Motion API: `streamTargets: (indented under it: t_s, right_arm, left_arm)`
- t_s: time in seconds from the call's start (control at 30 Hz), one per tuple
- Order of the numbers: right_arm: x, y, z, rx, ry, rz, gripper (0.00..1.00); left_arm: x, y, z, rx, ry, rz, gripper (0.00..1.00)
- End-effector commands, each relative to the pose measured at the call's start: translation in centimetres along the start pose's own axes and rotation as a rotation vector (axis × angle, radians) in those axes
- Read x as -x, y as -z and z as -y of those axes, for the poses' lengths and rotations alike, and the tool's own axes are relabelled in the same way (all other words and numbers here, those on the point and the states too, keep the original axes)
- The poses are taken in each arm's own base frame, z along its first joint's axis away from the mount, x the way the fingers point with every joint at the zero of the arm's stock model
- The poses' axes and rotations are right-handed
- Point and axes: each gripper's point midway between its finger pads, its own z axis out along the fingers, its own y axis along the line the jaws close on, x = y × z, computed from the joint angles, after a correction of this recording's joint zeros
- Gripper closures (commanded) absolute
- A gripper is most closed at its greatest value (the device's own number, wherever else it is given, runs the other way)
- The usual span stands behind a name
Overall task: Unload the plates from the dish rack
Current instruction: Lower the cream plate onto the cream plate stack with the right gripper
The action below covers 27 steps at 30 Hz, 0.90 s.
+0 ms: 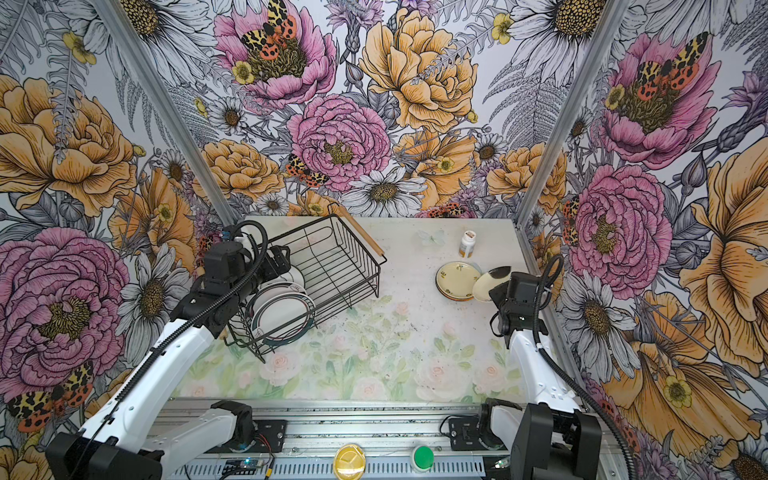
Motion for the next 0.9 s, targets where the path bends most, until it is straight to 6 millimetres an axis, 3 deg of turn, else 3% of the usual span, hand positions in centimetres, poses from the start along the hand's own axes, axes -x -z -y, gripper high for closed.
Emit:
streamTargets:
  t_s: [0.0, 0.23, 0.87]
  right_arm:
    - [-0.4, -0.9, -2.0, 0.122, -0.03, -0.05, 1.0]
    - [-2.2, -3.6, -2.6, 0.199, -0.085, -0.146, 1.0]
    - [-4.1, -7.6, -2.7, 0.206, -0.117, -0.264, 1.0]
  left_arm:
    - [0.6, -0.2, 0.6, -0.018, -0.01, 0.025, 0.01]
    - [0.7, -0.1, 0.8, -0.03, -0.007, 0.026, 0.01]
    - [0.5, 0.1, 0.9, -0.061, 0.014, 0.038, 0.01]
